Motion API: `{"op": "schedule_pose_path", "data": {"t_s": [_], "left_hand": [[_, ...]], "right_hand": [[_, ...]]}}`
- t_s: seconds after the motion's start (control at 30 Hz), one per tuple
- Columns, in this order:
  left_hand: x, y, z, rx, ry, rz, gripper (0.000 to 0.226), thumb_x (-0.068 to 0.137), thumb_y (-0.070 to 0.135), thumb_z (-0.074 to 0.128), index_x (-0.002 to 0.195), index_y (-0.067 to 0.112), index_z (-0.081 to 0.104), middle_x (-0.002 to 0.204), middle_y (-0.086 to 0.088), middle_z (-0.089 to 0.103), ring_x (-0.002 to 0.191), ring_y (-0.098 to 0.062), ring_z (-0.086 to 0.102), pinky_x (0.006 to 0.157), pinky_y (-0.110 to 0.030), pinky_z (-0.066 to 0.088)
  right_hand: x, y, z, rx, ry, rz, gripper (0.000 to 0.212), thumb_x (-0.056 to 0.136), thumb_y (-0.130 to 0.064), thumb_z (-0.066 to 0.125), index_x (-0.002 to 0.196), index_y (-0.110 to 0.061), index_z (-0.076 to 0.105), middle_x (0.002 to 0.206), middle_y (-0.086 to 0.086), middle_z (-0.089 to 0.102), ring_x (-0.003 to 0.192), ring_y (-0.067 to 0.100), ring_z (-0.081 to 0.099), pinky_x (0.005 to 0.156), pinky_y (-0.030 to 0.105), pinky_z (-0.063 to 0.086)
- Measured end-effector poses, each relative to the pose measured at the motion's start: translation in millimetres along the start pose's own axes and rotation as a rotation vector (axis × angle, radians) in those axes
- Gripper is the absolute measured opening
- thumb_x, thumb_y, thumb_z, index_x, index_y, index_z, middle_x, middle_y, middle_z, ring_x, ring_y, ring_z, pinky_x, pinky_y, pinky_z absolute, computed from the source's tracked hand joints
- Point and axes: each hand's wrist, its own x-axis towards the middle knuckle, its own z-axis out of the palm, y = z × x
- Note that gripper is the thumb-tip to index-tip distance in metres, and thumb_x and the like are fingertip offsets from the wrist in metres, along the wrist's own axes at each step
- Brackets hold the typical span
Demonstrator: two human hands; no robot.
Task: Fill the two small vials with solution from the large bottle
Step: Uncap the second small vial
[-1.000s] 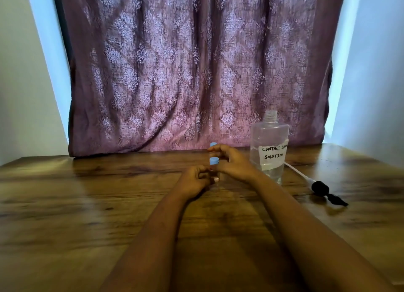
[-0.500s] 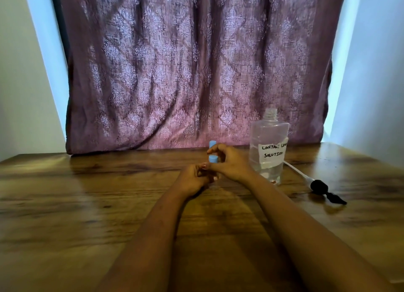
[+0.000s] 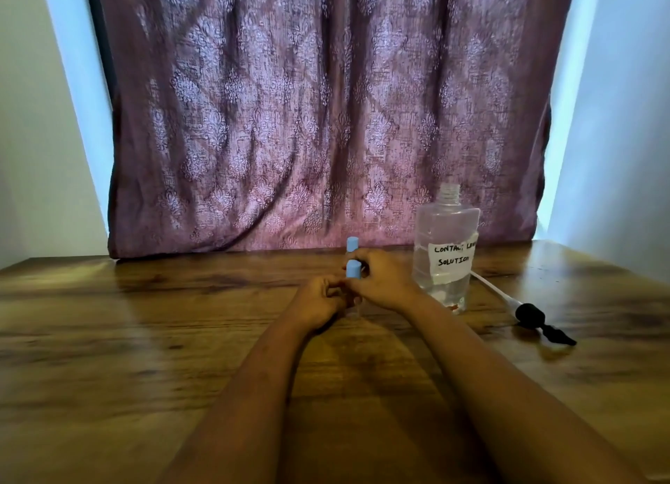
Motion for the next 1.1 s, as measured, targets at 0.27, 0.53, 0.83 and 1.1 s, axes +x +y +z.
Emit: {"op": "schedule_pose_path", "data": {"t_s": [0.27,0.53,0.83,1.1], "left_hand": [[1.5,-2.3,-2.5,0.035,0.012,-0.015,0.028,0.090,-0.015,0.055,0.104,0.006,0.068,0.077,0.001,0.071,0.067,-0.007,0.067,0.064,-0.021,0.055],[2.9,-2.7,-1.2,-0.031,0.013,-0.027,0.029,0.082,-0.013,0.067,0.089,0.015,0.071,0.074,0.004,0.075,0.077,-0.014,0.069,0.072,-0.027,0.058],[1.5,-5.1,-6.6,0.278,0.232,0.042,0.031,0.052,0.039,0.084,0.080,0.042,0.071,0.086,0.005,0.078,0.084,-0.020,0.075,0.081,-0.053,0.060],[-3.0,-0.7,-8.7,0.550,0.337,0.118,0.040,0.072,0.036,0.084,0.107,0.025,0.070,0.098,0.009,0.069,0.090,-0.018,0.068,0.082,-0.040,0.057]], "right_hand": [[-3.5,-5.0,0.0,-0.124,0.042,-0.106,0.030,0.082,-0.026,0.067,0.109,-0.014,0.062,0.111,0.007,0.057,0.097,0.017,0.053,0.078,0.022,0.043],[0.2,-14.8,-17.4,0.289,0.271,-0.193,0.020,0.079,-0.014,0.071,0.097,-0.019,0.064,0.099,0.000,0.066,0.092,0.012,0.061,0.078,0.016,0.048],[-0.6,-0.7,-14.1,0.227,0.285,-0.141,0.012,0.089,-0.022,0.059,0.094,-0.011,0.062,0.076,-0.006,0.059,0.063,-0.004,0.051,0.054,0.007,0.040],[2.0,10.7,-4.2,0.277,0.154,0.119,0.023,0.081,-0.022,0.069,0.072,-0.018,0.048,0.065,-0.001,0.054,0.061,0.011,0.050,0.056,0.023,0.038]]}}
